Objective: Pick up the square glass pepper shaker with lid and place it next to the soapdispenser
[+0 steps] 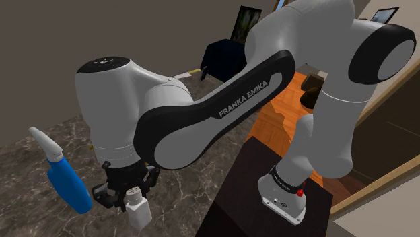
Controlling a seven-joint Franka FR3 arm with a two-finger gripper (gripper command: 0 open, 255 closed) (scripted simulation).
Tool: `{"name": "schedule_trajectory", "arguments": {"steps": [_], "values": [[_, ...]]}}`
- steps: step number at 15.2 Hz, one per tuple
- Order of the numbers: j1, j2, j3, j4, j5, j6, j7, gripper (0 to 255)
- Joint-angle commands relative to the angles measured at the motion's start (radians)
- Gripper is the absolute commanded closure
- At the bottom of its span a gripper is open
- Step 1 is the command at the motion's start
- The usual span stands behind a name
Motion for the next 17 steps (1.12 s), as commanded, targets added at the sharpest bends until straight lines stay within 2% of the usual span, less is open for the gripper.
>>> {"name": "schedule_trajectory", "arguments": {"steps": [1,2,7,11,17], "values": [[0.000,0.000,0.000,0.000,0.000,0.000,0.000,255],[0.000,0.000,0.000,0.000,0.000,0.000,0.000,0],[0.000,0.000,0.000,0.000,0.000,0.000,0.000,0],[-0.013,-0.042,0.003,0.078,0.016,-0.119,-0.011,0],[-0.013,-0.042,0.003,0.078,0.016,-0.119,-0.011,0]]}}
